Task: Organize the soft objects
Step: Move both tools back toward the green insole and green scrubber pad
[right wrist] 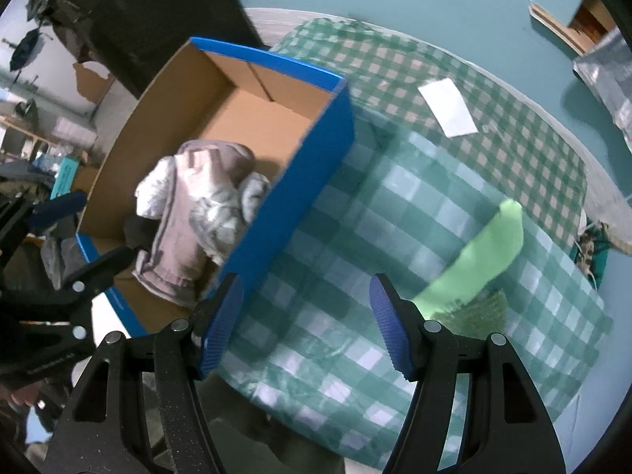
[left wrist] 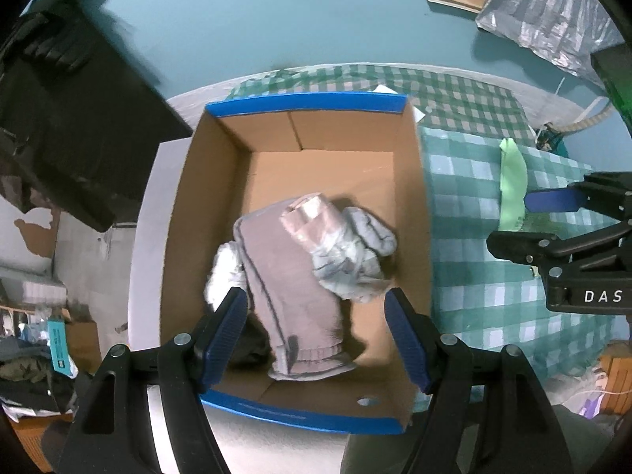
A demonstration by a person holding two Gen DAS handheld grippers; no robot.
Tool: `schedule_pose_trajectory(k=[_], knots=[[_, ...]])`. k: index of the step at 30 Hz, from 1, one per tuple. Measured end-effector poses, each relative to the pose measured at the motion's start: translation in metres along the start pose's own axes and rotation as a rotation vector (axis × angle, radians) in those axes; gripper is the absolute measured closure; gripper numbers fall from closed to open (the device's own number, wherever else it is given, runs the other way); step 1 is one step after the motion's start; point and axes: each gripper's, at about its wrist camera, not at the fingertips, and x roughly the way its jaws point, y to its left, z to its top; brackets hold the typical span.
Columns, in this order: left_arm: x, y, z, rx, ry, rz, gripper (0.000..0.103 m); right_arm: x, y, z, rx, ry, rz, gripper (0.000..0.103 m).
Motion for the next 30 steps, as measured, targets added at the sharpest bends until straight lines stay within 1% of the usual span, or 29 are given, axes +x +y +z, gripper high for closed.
schedule_pose_trajectory(k=[10,14,16,18,25,30], knots=[[-0.005,-0.042,0.008,0.062,-0.009,-0.033,0.03,-0.001,-0.05,-0.029,0.077,0.016,-0.032,0.036],[-0.007,-0.066,0.015,0.097,-0.018,-0.047,0.029,-0.003,-0.069,-0.041,0.11,0.018,-0.047,0.036],[-0.008,-0.079,0.019,0.119,-0.024,-0.052,0.027,-0.005,-0.079,-0.047,0.127,0.019,-0.058,0.036],[-0.008,-0.091,0.021,0.14,-0.03,-0.052,0.027,-0.005,-0.088,-0.052,0.142,0.021,-0.066,0.036],[-0.001,-0.126,0.029,0.202,-0.02,-0.062,0.027,-0.002,-0.12,-0.07,0.187,0.026,-0.11,0.036],[0.016,-0.146,0.031,0.221,0.003,-0.059,0.027,0.006,-0.142,-0.08,0.224,0.039,-0.136,0.036]])
